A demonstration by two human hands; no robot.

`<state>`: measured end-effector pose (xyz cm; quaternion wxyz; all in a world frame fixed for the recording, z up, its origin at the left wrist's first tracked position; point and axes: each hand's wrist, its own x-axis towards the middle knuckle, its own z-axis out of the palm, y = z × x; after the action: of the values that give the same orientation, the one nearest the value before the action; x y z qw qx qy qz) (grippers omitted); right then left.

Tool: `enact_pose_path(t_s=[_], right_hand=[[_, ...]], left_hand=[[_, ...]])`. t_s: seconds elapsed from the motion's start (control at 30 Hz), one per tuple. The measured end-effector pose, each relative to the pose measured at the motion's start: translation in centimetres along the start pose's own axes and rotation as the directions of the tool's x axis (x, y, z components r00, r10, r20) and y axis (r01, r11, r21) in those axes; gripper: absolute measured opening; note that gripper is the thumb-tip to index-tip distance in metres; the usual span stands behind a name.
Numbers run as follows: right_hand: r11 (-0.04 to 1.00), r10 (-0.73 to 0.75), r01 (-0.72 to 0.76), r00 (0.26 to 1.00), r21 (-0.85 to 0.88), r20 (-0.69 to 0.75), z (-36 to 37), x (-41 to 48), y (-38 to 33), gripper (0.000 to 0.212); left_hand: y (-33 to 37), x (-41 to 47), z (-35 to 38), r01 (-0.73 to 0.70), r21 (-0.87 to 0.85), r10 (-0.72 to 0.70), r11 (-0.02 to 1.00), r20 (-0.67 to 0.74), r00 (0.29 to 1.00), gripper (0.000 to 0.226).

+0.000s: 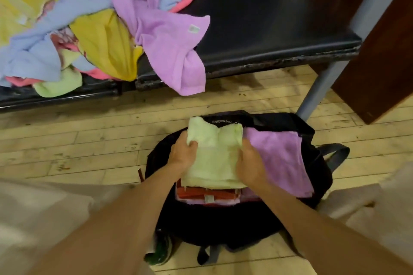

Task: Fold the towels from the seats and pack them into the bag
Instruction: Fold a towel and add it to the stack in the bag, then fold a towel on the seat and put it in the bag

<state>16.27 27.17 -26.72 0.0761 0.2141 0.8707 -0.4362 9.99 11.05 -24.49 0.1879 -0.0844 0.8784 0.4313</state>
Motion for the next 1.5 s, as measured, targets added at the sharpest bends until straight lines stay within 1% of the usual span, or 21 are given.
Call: enact_pose_path(t_s=[0.07, 0.17, 0.23, 0.3, 0.37, 0.43, 0.5, 0.57, 0.6, 0.67, 0.73, 0.8, 0.87, 0.9, 0.97, 1.0, 1.07, 1.13, 1.27, 1.4, 1.5], right_hand=[[0.999, 0.045, -0.045, 0.999, 0.002, 0.011, 1.4, 0.1, 1.0, 0.045], [0.991, 0.129, -0.129, 0.991, 0.035, 0.024, 2.7, 0.2, 2.2, 0.052], [0.986, 0.169, -0.168, 0.985, -0.007, 0.048, 3.3, 0.7, 2.7, 0.053], [0.98, 0.197, -0.197, 0.978, -0.01, 0.073, 4.0, 1.6, 3.1, 0.046], [0.976, 0.215, -0.216, 0.973, 0.002, 0.083, 4.5, 2.5, 3.4, 0.037], [0.971, 0.239, -0.24, 0.965, -0.004, 0.111, 4.5, 2.8, 3.4, 0.034], [0.968, 0.25, -0.248, 0.958, -0.037, 0.142, 4.0, 2.8, 3.1, 0.036], [0.967, 0.255, -0.249, 0.948, -0.058, 0.19, 2.9, 2.6, 2.4, 0.042], [0.968, 0.25, -0.238, 0.944, -0.08, 0.217, 2.2, 2.4, 1.9, 0.043], [0.975, 0.218, -0.2, 0.947, -0.098, 0.236, 0.7, 2.2, 1.2, 0.041], [0.979, 0.192, -0.171, 0.956, -0.11, 0.221, -0.5, 2.2, 0.6, 0.039], [0.979, 0.167, -0.131, 0.956, -0.159, 0.243, -1.8, 2.0, -0.7, 0.033], [0.982, 0.139, -0.099, 0.956, -0.161, 0.26, -3.4, 1.3, -2.8, 0.027], [0.988, 0.125, -0.095, 0.955, -0.12, 0.267, -4.2, 1.2, -3.9, 0.025], [0.997, 0.079, -0.076, 0.96, -0.022, 0.269, -5.8, 0.8, -6.5, 0.023], [0.998, 0.048, -0.055, 0.962, 0.019, 0.269, -6.5, 0.7, -7.9, 0.021], [0.997, -0.034, 0.016, 0.964, 0.071, 0.265, -8.2, 0.3, -10.8, 0.017], [0.989, -0.142, 0.129, 0.962, 0.069, 0.234, -9.8, -0.1, -13.7, 0.015], [0.955, -0.288, 0.267, 0.938, 0.126, 0.193, -11.9, 0.3, -19.0, 0.015], [0.927, -0.37, 0.361, 0.923, 0.097, 0.102, -11.6, 2.6, -22.3, 0.018], [0.888, -0.454, 0.456, 0.89, -0.053, 0.041, -10.3, 4.8, -23.3, 0.022]], left_hand=[[-1.3, 0.8, 0.5, 0.033, 0.053, -0.035, 0.998, 0.023, 0.999, 0.034], [-3.5, 1.6, 1.2, 0.12, 0.089, -0.126, 0.989, 0.056, 0.991, 0.044], [-4.5, 2.1, 1.6, 0.165, 0.1, -0.171, 0.981, 0.057, 0.984, 0.046], [-4.9, 2.7, 1.8, 0.186, 0.094, -0.191, 0.978, 0.044, 0.981, 0.043], [-4.9, 3.0, 2.0, 0.201, 0.101, -0.205, 0.974, 0.027, 0.978, 0.045], [-4.6, 2.9, 2.2, 0.219, 0.124, -0.222, 0.968, 0.018, 0.975, 0.048], [-4.1, 2.7, 2.3, 0.245, 0.144, -0.251, 0.959, 0.022, 0.968, 0.056], [-3.1, 2.4, 1.9, 0.28, 0.162, -0.292, 0.946, 0.054, 0.955, 0.073], [-2.4, 2.1, 1.5, 0.284, 0.18, -0.301, 0.942, 0.079, 0.95, 0.08], [-0.6, 1.2, 0.5, 0.245, 0.249, -0.283, 0.937, 0.126, 0.951, 0.085], [1.0, 0.4, -0.6, 0.182, 0.328, -0.235, 0.927, 0.129, 0.964, 0.08], [2.4, -0.1, -1.8, 0.141, 0.317, -0.2, 0.938, 0.161, 0.967, 0.072], [3.9, -0.9, -3.0, 0.128, 0.173, -0.167, 0.977, 0.232, 0.958, 0.053], [4.6, -1.5, -3.7, 0.109, 0.094, -0.13, 0.99, 0.268, 0.955, 0.039], [6.4, -2.8, -5.2, 0.028, 0.004, -0.028, 1.0, 0.332, 0.943, 0.015], [7.4, -3.4, -6.1, -0.012, -0.033, 0.023, 0.999, 0.353, 0.936, 0.01], [9.2, -4.2, -7.8, -0.084, -0.099, 0.114, 0.992, 0.359, 0.926, 0.01], [10.8, -4.6, -9.8, -0.171, -0.121, 0.2, 0.978, 0.309, 0.93, 0.014], [13.1, -3.8, -14.0, -0.336, -0.142, 0.353, 0.931, 0.11, 0.929, 0.008], [13.4, -1.9, -16.7, -0.378, -0.15, 0.383, 0.914, 0.005, 0.924, 0.011], [13.4, -0.1, -17.4, -0.43, -0.195, 0.397, 0.881, -0.189, 0.898, 0.019]])
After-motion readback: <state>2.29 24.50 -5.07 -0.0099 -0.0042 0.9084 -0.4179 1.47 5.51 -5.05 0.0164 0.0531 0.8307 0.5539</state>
